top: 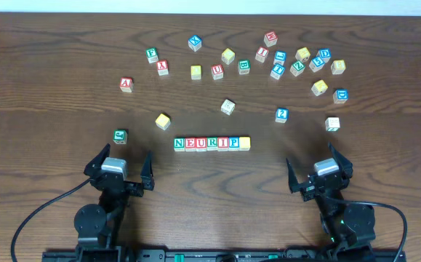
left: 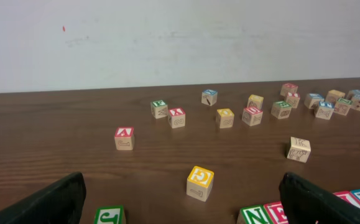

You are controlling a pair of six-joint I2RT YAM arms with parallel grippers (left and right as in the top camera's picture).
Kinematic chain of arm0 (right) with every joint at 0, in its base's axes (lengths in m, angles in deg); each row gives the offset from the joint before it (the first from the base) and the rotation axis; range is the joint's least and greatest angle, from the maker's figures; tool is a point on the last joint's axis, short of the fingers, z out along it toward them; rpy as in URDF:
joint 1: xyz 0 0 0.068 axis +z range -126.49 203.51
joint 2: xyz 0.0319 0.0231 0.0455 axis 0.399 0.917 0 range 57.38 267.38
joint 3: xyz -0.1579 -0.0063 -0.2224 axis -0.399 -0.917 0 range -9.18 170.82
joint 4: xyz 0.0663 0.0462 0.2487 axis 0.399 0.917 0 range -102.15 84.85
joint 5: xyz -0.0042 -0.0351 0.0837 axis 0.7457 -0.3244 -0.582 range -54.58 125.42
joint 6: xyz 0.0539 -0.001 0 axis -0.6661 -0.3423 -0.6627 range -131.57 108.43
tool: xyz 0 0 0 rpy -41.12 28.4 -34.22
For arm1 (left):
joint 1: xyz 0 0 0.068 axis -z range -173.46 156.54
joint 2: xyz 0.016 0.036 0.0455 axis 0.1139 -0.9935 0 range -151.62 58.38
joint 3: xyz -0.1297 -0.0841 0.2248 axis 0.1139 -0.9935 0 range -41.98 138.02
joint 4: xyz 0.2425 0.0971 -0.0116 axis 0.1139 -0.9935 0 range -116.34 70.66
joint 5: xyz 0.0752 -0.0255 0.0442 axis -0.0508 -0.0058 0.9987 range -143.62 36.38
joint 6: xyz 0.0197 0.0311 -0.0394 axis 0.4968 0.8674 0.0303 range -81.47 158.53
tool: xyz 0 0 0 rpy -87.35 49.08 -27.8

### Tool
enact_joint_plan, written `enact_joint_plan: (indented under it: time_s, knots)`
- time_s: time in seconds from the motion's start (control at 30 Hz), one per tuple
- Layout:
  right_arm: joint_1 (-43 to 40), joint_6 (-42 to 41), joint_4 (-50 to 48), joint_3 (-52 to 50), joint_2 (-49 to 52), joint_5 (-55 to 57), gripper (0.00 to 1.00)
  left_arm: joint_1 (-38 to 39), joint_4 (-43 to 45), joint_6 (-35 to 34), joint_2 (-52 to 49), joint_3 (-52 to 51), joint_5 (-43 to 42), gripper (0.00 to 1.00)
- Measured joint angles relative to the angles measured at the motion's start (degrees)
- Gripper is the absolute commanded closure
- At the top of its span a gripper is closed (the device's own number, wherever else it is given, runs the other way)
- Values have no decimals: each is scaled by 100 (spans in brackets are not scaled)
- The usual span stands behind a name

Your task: Spell out NEURIPS

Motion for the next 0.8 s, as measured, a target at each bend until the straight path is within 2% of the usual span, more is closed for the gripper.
enact_joint_plan:
  time_s: [0.8]
  knots:
    - [-216, -424, 35, 0, -232, 306, 1, 0, 0, 2, 0, 0, 0, 2]
